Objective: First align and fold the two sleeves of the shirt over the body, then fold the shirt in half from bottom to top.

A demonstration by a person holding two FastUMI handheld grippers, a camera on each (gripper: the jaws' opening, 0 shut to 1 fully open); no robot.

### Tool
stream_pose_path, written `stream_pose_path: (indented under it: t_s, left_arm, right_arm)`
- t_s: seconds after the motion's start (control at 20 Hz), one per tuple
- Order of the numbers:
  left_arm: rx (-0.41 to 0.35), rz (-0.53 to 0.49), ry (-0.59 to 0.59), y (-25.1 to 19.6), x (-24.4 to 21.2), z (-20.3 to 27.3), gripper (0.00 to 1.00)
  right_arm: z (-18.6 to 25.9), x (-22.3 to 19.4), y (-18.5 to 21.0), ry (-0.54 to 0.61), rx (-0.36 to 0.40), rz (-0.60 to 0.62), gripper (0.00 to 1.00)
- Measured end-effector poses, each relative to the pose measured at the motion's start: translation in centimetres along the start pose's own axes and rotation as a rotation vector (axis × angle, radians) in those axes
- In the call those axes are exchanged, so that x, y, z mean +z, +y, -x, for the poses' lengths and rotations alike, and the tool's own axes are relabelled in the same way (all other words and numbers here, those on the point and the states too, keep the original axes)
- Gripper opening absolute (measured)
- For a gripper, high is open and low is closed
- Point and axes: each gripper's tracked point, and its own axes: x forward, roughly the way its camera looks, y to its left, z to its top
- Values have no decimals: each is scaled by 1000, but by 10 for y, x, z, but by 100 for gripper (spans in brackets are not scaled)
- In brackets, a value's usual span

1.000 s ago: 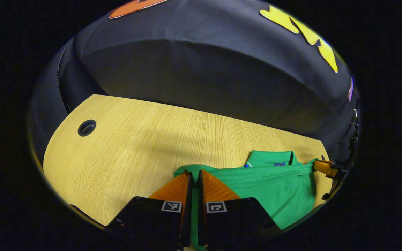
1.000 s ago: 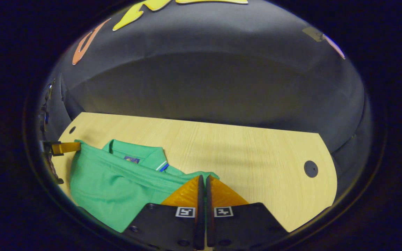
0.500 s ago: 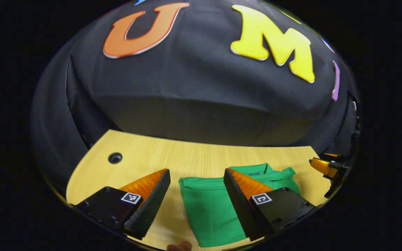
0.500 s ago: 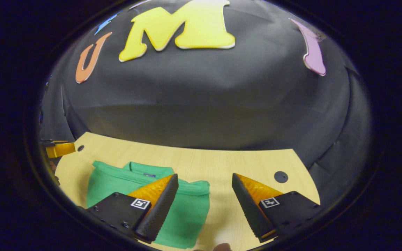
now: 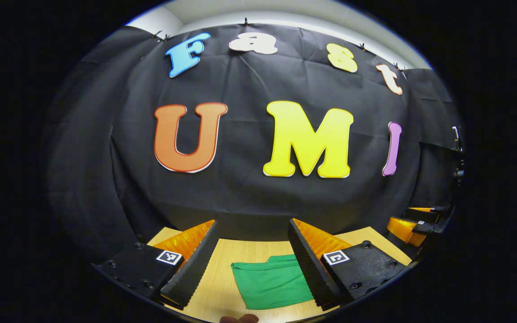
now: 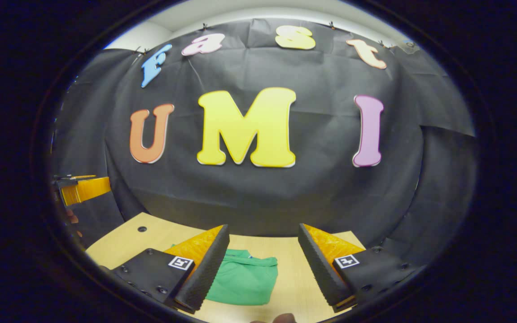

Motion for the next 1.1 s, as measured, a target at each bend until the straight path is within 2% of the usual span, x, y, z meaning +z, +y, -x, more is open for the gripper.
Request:
stream_pose_path:
  t_s: [0.05,0.1,0.25,0.3,0.35,0.45,0.5,0.55,0.6,0.65,0.7,0.75,1.1]
  left_arm:
    - [14,-6,-29,0,11,17,98]
    - [33,-5,-51,2,21,32,98]
    - [49,16,-68,3,26,78,100]
    - [63,6,-79,8,25,89,98]
    - [68,-2,-88,9,22,100,99]
    - [79,5,-81,8,8,123,98]
    - [76,16,-66,7,-1,132,98]
    - [79,25,-62,7,-8,142,98]
    - [74,35,-60,3,-13,150,99]
    - [62,40,-54,-2,-19,157,98]
    - [52,33,-50,-7,-24,162,98]
    - [49,15,-44,-8,-28,164,98]
    - [92,-12,-55,-2,-23,167,99]
  right_arm:
    - [16,7,2,-25,-6,2,89]
    - [35,14,6,-50,-4,-6,98]
    - [77,30,17,-103,8,-13,98]
    - [91,28,20,-117,7,-6,93]
    - [103,23,22,-124,2,3,98]
    - [126,8,28,-121,-8,21,98]
    - [137,0,31,-112,-5,32,89]
    - [145,-7,35,-102,2,41,89]
    - [154,-13,38,-97,5,49,98]
    - [159,-16,40,-95,7,47,89]
    - [162,-18,44,-95,9,44,89]
    - [164,-19,47,-93,10,44,96]
    - [171,-12,51,-122,6,49,96]
